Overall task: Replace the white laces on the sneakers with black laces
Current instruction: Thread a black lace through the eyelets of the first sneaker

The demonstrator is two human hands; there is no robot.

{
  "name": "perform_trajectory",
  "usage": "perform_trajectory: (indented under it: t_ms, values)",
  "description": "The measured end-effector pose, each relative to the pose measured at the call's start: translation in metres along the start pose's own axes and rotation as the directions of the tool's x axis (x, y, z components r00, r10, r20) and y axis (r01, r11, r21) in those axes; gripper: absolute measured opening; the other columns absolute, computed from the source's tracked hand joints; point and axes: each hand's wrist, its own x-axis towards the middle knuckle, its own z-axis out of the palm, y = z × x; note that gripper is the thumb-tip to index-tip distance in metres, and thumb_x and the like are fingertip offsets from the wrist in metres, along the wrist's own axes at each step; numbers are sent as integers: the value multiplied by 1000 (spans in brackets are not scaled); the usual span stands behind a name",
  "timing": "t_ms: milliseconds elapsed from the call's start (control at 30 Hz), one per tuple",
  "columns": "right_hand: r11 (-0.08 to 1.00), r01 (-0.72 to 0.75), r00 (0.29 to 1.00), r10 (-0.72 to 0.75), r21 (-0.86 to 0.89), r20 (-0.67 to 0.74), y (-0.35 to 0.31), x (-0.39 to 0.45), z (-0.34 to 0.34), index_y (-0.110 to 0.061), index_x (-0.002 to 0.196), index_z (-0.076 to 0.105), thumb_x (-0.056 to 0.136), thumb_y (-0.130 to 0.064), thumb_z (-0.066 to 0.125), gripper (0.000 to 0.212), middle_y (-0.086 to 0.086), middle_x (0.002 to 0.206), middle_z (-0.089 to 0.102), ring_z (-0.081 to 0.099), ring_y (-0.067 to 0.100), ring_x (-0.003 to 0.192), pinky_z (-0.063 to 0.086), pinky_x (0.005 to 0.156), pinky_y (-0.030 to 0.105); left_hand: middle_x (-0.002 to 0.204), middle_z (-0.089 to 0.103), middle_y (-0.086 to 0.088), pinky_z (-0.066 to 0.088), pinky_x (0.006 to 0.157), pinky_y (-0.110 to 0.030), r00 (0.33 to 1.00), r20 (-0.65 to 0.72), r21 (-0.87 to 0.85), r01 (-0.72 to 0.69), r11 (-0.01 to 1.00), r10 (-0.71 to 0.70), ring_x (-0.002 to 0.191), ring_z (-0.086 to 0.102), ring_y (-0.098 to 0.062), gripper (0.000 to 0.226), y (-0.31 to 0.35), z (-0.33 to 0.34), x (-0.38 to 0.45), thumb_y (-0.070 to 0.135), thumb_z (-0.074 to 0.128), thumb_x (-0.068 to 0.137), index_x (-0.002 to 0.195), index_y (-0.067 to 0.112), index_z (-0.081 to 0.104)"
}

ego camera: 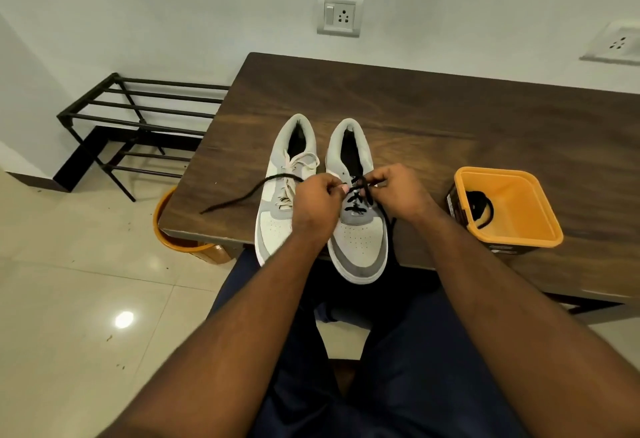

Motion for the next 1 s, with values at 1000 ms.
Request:
perform_trajectory:
  t_ms: [1000]
  values:
    - [994,-6,977,30,110,-212,21,-5,6,-21,80,62,92,-7,59,18,-2,77,67,65,15,75,54,69,32,68,61,-7,57,64,-33,838,-159,-739,250,625,-522,63,60,-19,23,1,18,4,9,62,95,72,7,61]
